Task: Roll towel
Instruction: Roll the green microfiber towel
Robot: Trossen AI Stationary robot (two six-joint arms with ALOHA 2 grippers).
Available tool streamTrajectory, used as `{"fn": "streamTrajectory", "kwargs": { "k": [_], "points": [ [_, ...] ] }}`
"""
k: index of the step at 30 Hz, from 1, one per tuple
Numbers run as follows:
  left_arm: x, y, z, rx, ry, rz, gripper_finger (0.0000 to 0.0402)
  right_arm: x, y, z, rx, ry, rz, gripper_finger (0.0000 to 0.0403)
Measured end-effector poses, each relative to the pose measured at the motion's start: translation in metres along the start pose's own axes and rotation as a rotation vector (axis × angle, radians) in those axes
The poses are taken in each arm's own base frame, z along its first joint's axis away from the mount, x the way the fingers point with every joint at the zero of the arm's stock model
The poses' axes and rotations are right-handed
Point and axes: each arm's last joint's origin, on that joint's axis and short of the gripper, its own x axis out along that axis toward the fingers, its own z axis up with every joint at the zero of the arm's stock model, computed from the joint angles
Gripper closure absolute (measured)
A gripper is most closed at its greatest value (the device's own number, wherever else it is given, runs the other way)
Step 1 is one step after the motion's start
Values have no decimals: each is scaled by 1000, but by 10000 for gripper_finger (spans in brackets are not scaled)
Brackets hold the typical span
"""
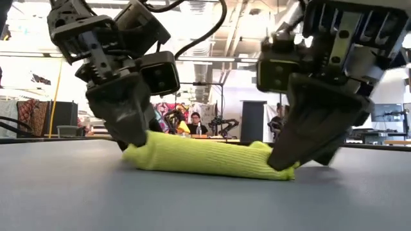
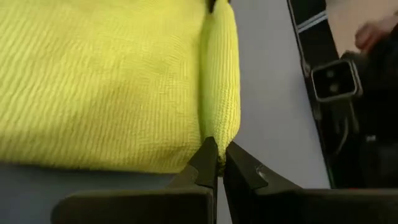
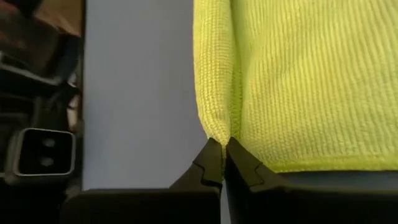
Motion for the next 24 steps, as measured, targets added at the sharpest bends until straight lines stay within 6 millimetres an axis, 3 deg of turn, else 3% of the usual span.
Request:
{"fn": "streamTrajectory", "kwargs": {
  "k": [7, 15, 24],
  "points": [
    [0, 0, 1, -113, 16, -9, 401, -1, -6, -5, 168, -11, 25, 381],
    [-4, 6, 0, -384, 71, -26, 399, -1, -6, -5, 303, 10, 27, 382],
    [-15, 24, 9, -522, 44, -29, 353, -2, -18, 1, 454, 64, -1, 382]
  ]
}}
